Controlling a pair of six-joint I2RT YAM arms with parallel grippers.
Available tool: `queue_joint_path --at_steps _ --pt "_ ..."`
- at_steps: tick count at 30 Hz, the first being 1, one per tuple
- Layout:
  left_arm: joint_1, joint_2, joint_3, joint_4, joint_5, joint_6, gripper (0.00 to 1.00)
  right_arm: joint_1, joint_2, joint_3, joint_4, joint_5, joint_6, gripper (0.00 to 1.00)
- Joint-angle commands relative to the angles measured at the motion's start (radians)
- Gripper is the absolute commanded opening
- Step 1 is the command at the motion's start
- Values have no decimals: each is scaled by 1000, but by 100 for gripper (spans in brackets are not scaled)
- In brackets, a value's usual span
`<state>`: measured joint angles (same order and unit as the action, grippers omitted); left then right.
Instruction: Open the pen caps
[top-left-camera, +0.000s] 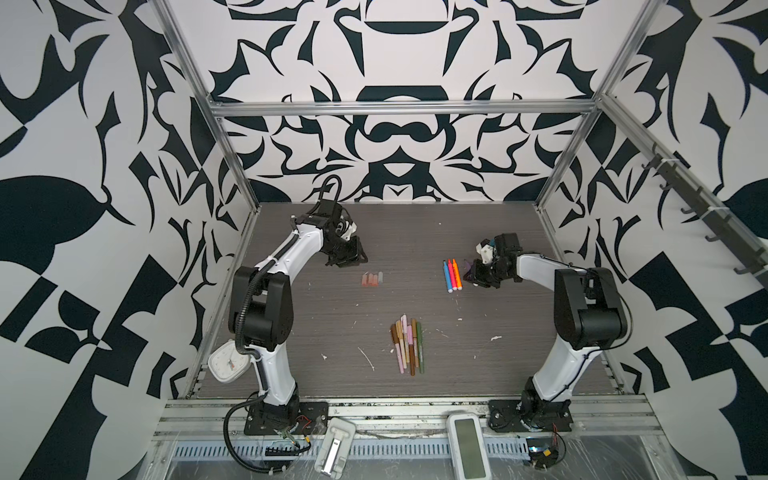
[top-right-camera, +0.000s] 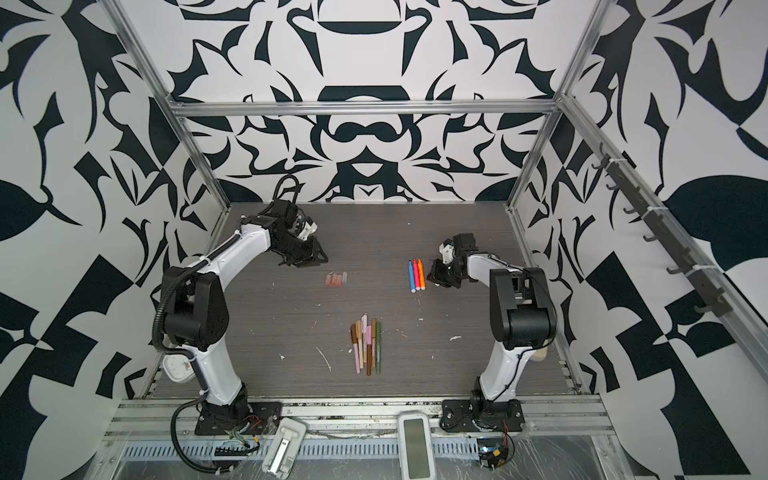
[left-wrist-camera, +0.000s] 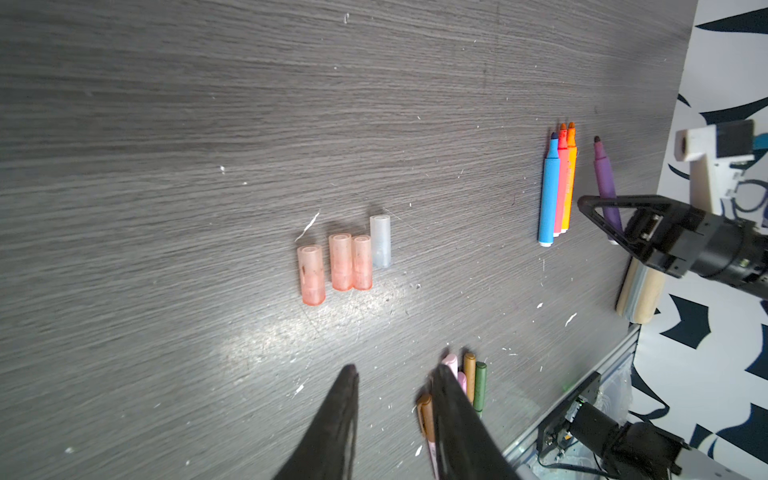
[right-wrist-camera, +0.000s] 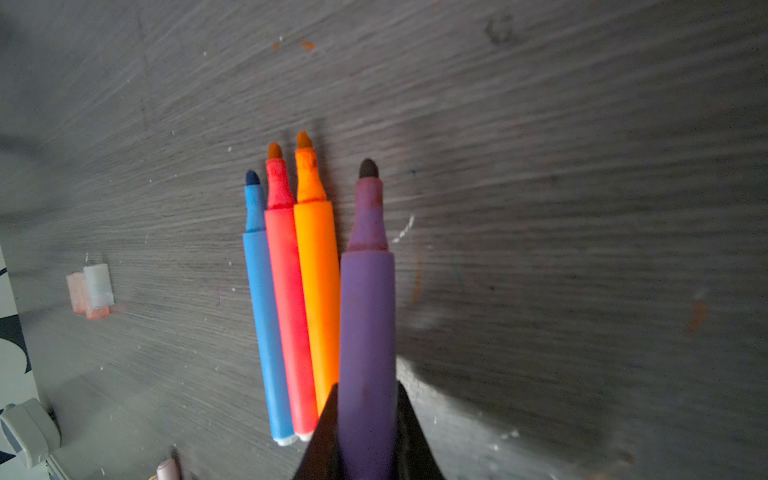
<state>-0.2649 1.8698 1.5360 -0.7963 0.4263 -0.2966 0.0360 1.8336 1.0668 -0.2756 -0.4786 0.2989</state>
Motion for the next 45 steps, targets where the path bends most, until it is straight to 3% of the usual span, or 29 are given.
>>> queue_joint_path --at_steps 1,11,14,22,36,45 --pt "-2 -14 21 -23 27 -4 34 3 -6 41 22 -11 -13 0" --pt "-2 -19 12 12 64 -18 35 4 29 50 12 22 -6 4" --pt "-1 -20 12 12 63 -18 34 2 25 50 12 25 -3 20" --pt "-2 -23 8 17 68 -19 35 4 21 60 -3 21 1 29" --pt "-1 -24 3 19 71 -19 35 4 47 87 -10 -15 26 26" --pt "-2 -23 2 19 73 -18 35 4 63 88 -13 -15 35 14"
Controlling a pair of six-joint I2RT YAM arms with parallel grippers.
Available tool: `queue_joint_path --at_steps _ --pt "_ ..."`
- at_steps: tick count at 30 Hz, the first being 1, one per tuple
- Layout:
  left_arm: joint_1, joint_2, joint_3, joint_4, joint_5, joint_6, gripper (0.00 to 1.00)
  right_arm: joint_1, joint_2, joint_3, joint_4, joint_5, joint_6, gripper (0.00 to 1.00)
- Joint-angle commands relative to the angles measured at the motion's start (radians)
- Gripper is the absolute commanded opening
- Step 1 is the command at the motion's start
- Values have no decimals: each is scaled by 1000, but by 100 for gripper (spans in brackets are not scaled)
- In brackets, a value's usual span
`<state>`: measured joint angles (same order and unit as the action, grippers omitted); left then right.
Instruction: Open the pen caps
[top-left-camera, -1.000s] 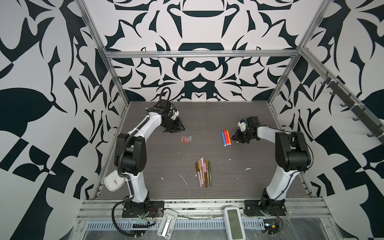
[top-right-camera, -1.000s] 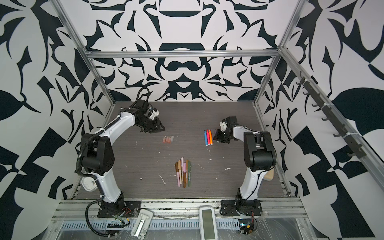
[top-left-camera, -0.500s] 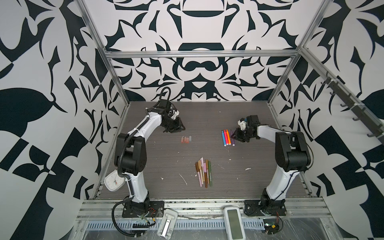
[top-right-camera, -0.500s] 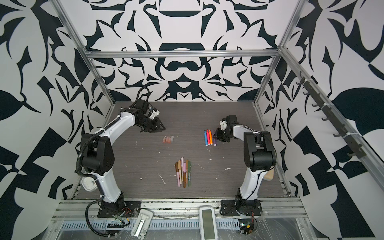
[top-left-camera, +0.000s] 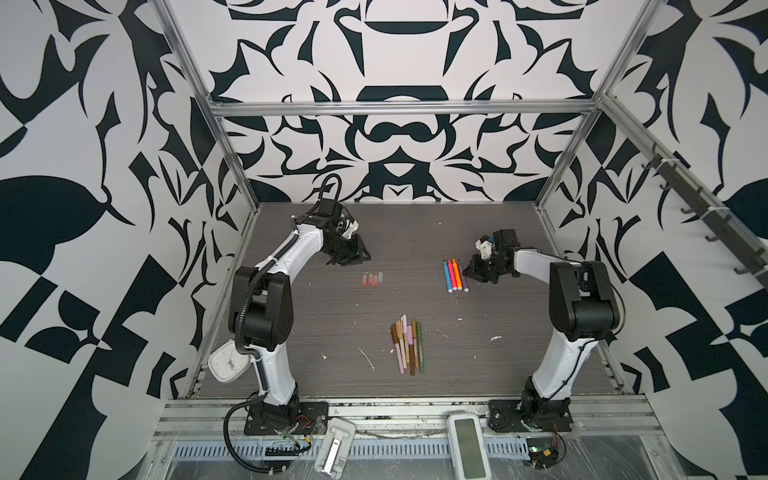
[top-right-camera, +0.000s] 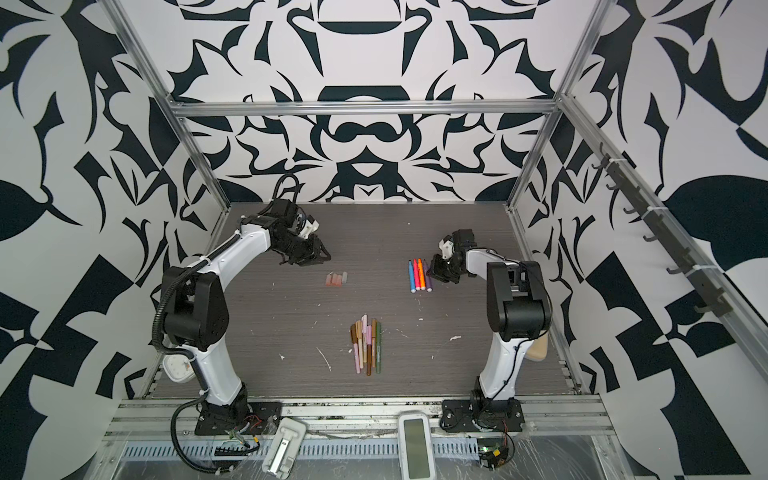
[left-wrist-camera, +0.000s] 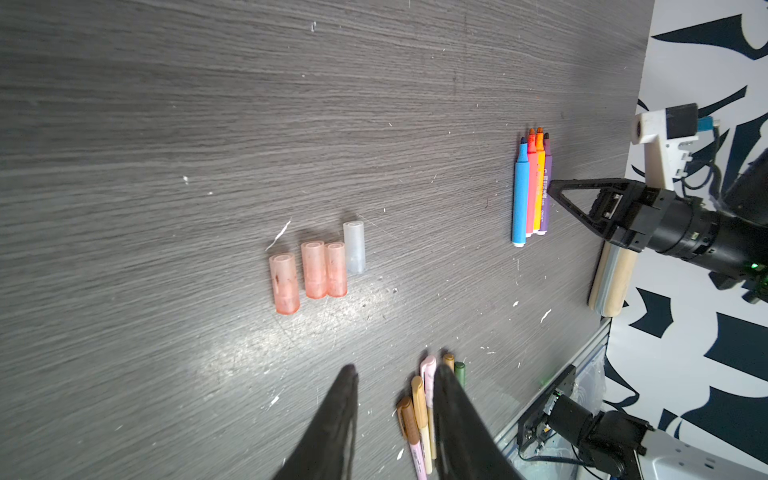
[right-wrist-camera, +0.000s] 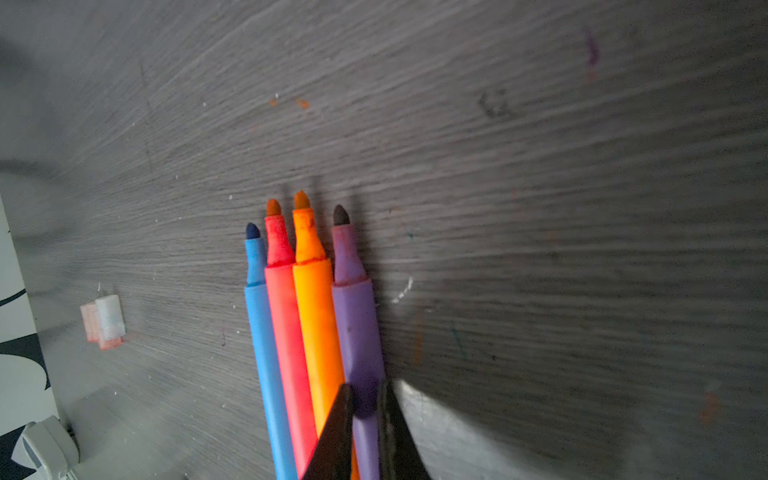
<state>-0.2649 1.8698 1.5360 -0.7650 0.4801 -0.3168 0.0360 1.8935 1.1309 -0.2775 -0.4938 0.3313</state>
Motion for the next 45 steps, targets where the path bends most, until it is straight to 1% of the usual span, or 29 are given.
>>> queue_joint_path --at_steps 1,21,22,25,28,31,34,37,41,45 --pt "-2 -23 1 -13 20 2 35 3 4 23 -11 0 3 14" --pt "-2 -21 0 -13 23 2 35 4 13 20 12 -22 35 14" --pt "-2 -21 0 -13 23 2 35 4 11 20 12 -19 37 15" --pt "-3 -18 -2 -15 18 2 35 3 -6 18 11 -10 34 24" --pt "-3 -13 -2 -14 17 2 35 3 -42 17 5 3 33 30" --pt "-3 0 -1 -13 19 0 35 4 -100 7 -6 22 28 32" --pt "-3 23 -5 -13 26 -9 36 2 -185 -47 11 33 46 32" --pt "-1 54 -8 -7 45 -28 35 3 -301 -143 38 41 67 32" --pt "0 102 -20 12 72 -55 35 3 -459 -312 61 69 80 30" --pt "9 154 -27 23 95 -79 34 4 -578 -478 79 100 85 28"
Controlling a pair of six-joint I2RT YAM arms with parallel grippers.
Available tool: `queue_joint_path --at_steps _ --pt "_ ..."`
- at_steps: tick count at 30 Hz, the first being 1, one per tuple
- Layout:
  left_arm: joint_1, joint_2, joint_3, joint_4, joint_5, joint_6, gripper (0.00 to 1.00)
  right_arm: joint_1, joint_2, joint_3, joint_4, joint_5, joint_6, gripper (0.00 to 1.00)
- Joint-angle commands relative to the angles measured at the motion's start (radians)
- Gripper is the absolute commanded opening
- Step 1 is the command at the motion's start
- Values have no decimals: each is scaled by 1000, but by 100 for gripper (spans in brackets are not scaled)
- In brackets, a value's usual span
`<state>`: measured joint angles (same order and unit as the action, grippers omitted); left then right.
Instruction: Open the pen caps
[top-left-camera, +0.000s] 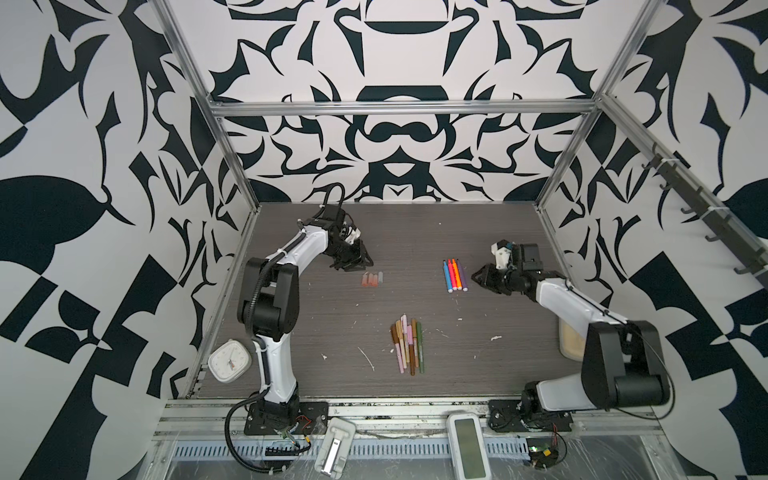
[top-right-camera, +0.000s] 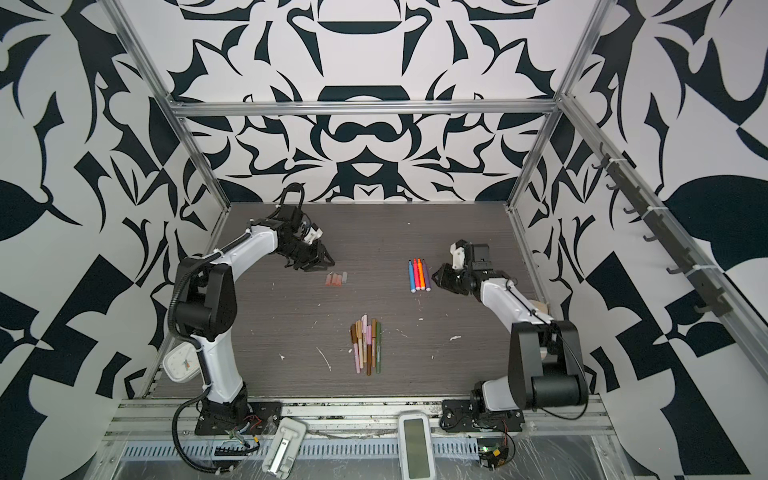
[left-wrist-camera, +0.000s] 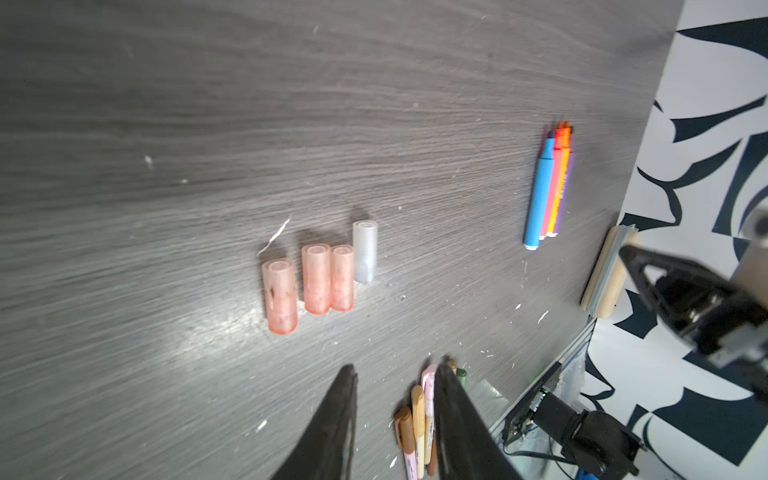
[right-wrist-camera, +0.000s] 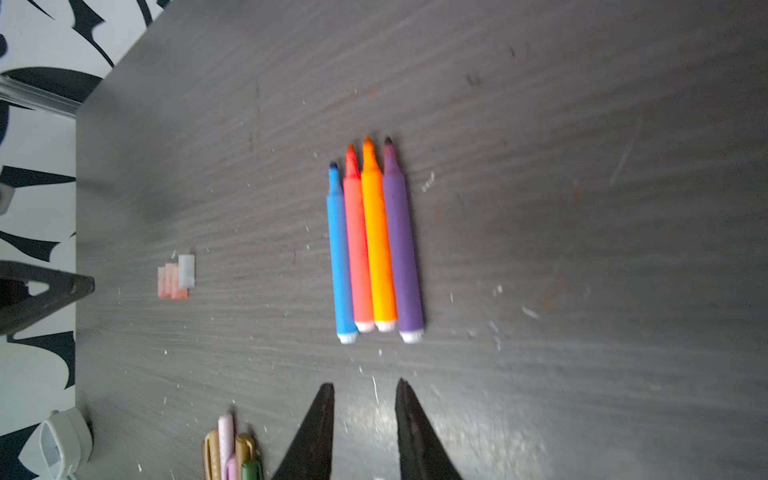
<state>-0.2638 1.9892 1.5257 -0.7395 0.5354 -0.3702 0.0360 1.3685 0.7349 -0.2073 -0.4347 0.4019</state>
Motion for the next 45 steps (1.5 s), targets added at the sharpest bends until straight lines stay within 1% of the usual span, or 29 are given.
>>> queue_joint_path --at_steps 1,7,11,20,31,37,45 --pt "10 44 -20 3 45 -34 33 4 -81 -117 12 48 16 28" --pt "22 72 -32 13 33 -47 33 3 -205 -263 42 51 62 28" --pt "22 72 -37 11 10 -47 33 4 -254 -281 42 69 69 28" --pt "22 102 -25 -6 -27 -49 34 2 -259 -291 51 71 65 28" --pt "22 145 -10 17 13 -71 35 3 -277 -299 53 70 64 28" --pt "22 164 4 16 15 -75 38 3 -276 -299 52 71 63 28" --pt "21 171 12 16 16 -76 38 4 -272 -298 54 70 63 28"
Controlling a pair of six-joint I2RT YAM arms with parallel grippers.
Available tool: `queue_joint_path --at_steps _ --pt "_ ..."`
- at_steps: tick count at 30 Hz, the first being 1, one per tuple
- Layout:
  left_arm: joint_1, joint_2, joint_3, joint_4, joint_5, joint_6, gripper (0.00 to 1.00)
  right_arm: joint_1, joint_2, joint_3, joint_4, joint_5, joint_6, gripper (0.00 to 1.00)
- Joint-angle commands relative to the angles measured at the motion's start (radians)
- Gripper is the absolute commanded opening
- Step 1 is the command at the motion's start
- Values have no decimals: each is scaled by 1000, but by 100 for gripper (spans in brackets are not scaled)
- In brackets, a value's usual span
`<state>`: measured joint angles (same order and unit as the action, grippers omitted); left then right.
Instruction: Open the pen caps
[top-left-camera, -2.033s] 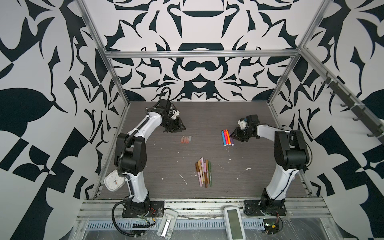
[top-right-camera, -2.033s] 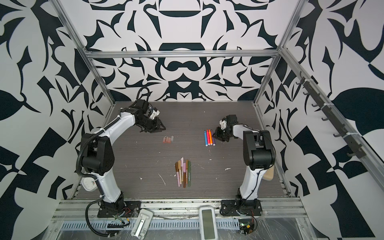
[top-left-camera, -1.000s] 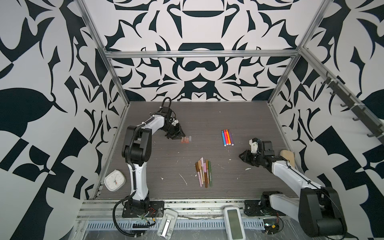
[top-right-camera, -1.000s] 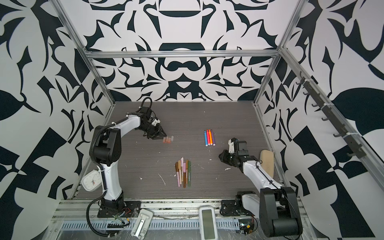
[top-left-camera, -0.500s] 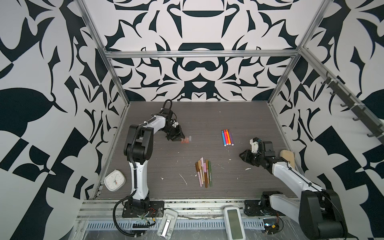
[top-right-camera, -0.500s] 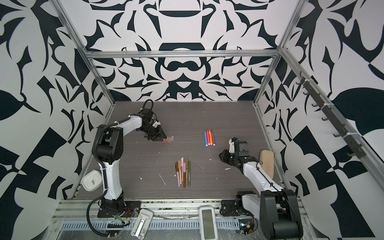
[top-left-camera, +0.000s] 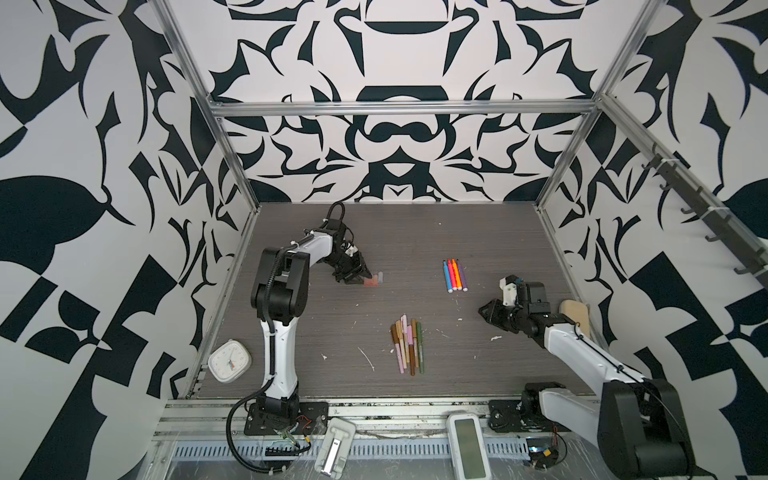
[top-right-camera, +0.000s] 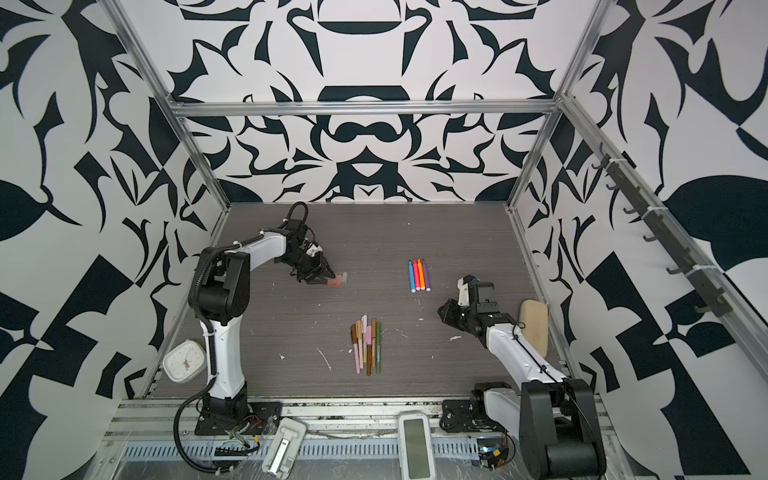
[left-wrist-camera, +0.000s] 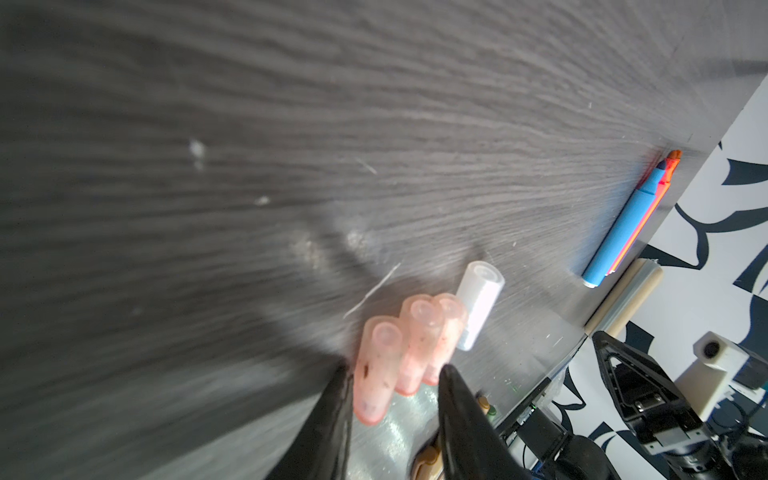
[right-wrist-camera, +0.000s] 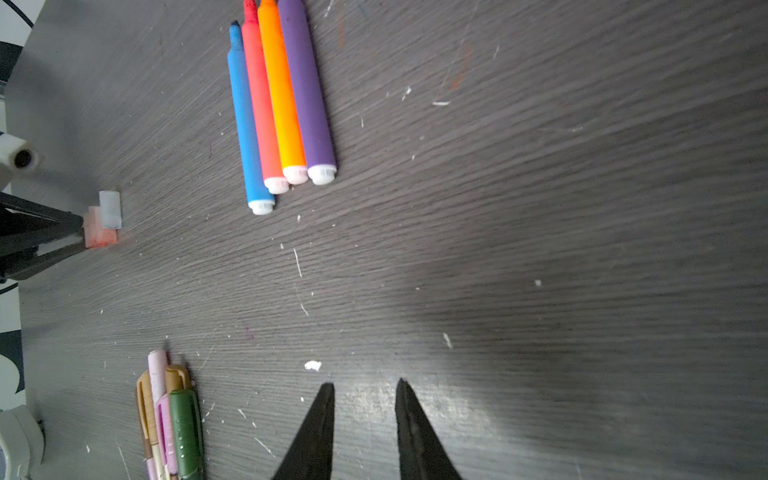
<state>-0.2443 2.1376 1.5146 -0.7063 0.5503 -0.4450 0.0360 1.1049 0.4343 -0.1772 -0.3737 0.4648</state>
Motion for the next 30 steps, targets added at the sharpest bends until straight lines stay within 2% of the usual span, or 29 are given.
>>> queue_joint_path --at_steps 1,7,13,17,24,27,30 --pt "3 25 24 -19 1 -1 38 3 -7 4 24 7 0 28" --pt "2 15 25 -23 -19 3 39 3 -6 3 24 7 -1 28" --pt "8 -56 -2 -13 -95 18 39 3 -12 5 15 12 11 28" --pt "8 -142 -40 -3 -145 29 40 3 -70 -2 -20 -5 32 29" --pt "5 -366 -131 70 -144 -5 45 13 -186 -12 -117 -30 38 28" --pt "4 -459 -191 103 -108 -21 46 82 -180 -18 -118 -22 65 28" --pt "-3 -536 -244 108 -75 -15 45 249 -168 -13 -102 76 129 28"
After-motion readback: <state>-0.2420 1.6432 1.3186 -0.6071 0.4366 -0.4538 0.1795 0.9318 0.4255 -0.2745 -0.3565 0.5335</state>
